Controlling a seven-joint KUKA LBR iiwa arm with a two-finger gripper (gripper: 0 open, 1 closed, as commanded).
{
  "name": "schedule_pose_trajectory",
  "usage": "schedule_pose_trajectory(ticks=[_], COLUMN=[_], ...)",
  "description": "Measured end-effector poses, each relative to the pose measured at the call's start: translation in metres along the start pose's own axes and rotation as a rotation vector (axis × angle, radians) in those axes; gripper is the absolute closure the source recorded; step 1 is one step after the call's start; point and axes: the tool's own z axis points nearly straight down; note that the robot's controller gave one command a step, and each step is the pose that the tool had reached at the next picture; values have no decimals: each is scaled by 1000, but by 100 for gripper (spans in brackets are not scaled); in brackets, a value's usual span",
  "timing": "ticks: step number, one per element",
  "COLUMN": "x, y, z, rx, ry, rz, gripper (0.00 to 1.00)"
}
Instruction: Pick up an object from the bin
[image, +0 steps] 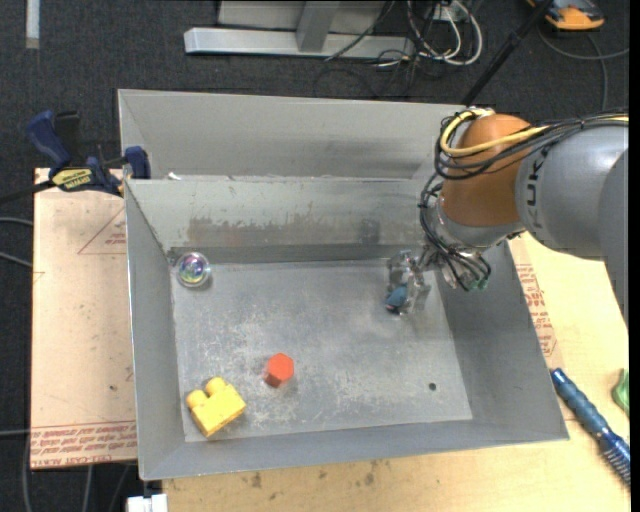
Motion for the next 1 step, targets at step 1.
schedule_pose_trajectory(ticks=[1], x=[-10], y=[-14], z=[-145], rx=[5], ry=[-8], rz=[18], gripper=[100])
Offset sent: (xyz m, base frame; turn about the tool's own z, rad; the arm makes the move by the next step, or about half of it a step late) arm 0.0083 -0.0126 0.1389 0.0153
